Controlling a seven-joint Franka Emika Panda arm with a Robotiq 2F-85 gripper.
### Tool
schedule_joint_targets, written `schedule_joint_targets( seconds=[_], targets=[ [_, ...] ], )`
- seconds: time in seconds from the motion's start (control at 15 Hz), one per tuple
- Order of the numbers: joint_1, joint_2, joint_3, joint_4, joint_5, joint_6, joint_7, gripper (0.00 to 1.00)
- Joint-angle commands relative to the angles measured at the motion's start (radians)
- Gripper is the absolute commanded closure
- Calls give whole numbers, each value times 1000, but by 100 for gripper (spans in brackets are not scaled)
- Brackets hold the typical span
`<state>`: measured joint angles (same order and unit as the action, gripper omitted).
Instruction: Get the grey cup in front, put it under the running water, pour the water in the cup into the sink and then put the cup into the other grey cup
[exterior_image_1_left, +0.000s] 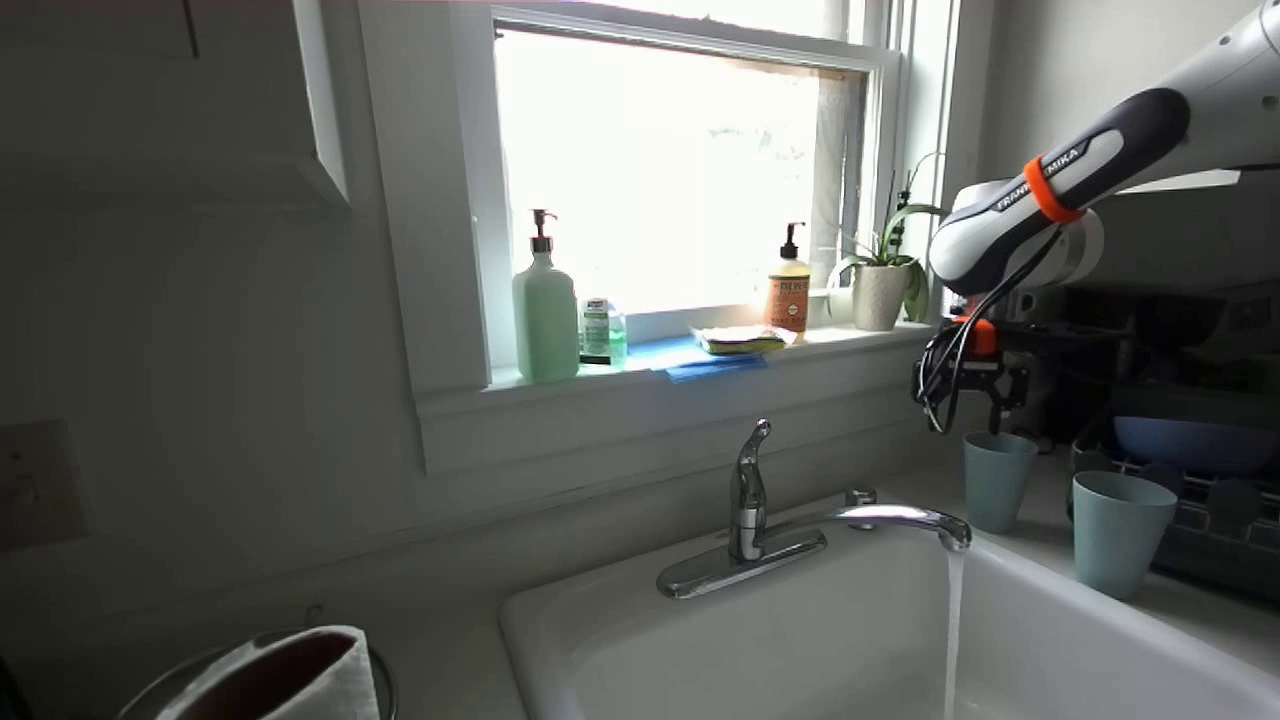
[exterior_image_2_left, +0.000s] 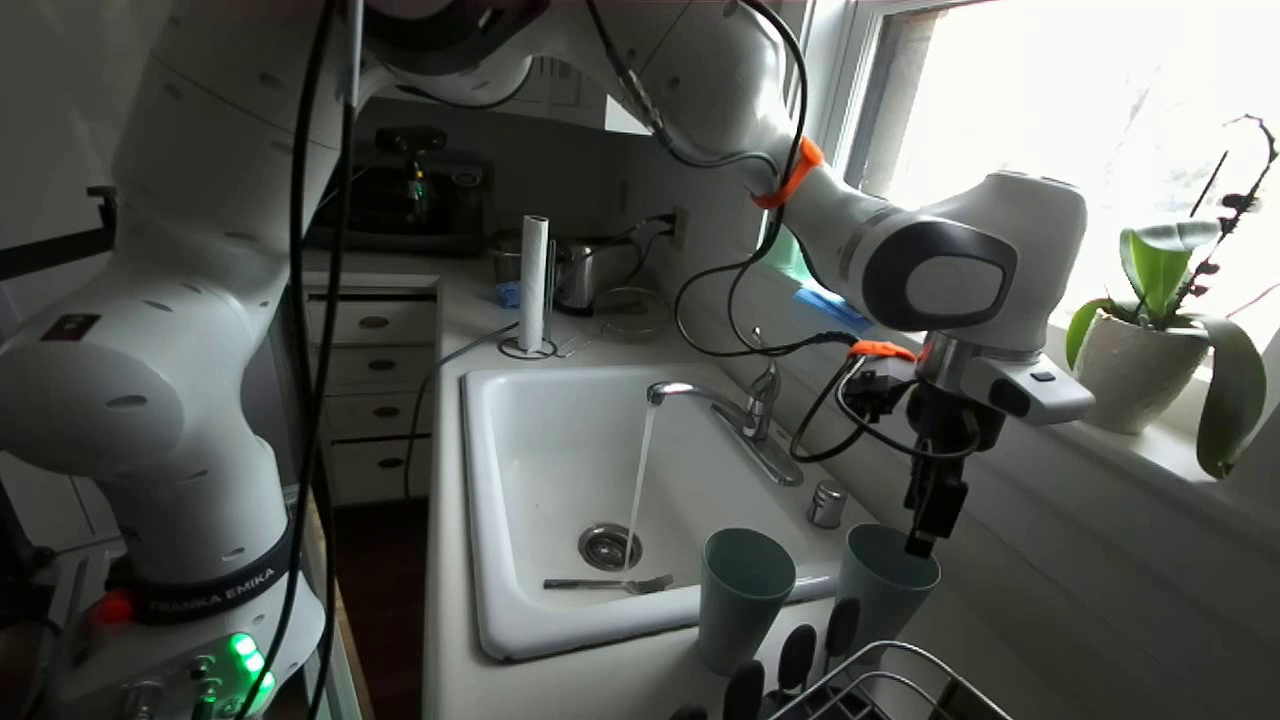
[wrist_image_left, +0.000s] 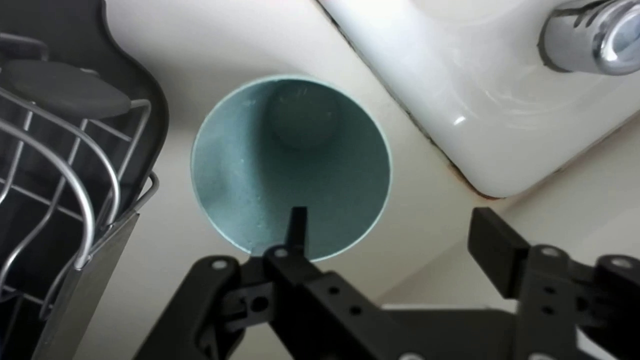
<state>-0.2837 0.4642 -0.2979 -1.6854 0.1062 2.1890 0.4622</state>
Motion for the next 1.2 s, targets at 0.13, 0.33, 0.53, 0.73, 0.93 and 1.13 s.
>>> schedule_joint_targets(
  seconds=[0.13,0.33,0.53,0.73,0.93,1.13],
  targets=[
    [-25,63,4,82,45,-62,11,62],
    [-27,80,3,98,40,-87,14,84],
    [-26,89,4,107,40,-122,17,99],
    [-24,81,6,119,39,-181,23,100],
    [-13,52,13,111,39,-225,24,99],
    [8,3,27,76,41,-237,17,99]
  ],
)
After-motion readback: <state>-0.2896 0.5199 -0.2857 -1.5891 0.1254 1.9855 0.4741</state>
